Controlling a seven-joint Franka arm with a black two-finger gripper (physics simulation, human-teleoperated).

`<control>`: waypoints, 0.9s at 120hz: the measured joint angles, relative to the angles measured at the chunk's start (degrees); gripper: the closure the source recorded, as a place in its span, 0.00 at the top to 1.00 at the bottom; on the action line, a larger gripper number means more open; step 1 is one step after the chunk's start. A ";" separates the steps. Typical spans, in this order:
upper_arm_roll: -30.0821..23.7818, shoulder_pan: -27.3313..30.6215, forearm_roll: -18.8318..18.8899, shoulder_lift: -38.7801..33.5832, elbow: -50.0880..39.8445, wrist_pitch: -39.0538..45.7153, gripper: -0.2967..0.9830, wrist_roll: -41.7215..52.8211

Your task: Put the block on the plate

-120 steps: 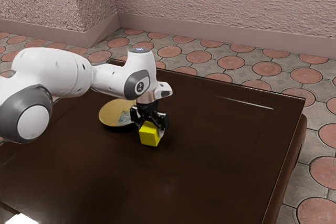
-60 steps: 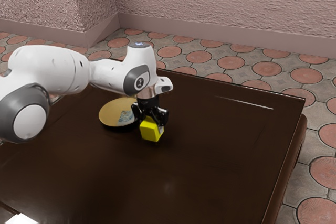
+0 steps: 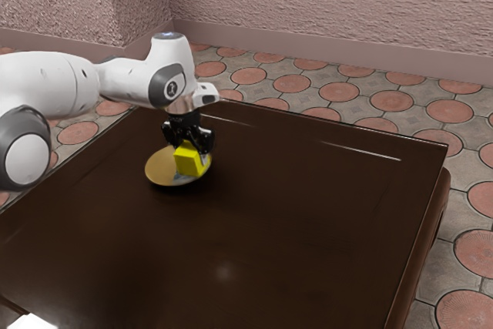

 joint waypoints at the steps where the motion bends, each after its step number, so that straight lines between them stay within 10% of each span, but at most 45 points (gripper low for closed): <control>1: -0.34 0.36 0.21 0.10 0.09 -0.09 0.54 0.09; 59: -15.52 14.49 15.78 8.49 9.13 -2.38 0.55 6.56; 108: -15.69 14.76 18.04 8.39 9.94 -4.64 0.70 10.42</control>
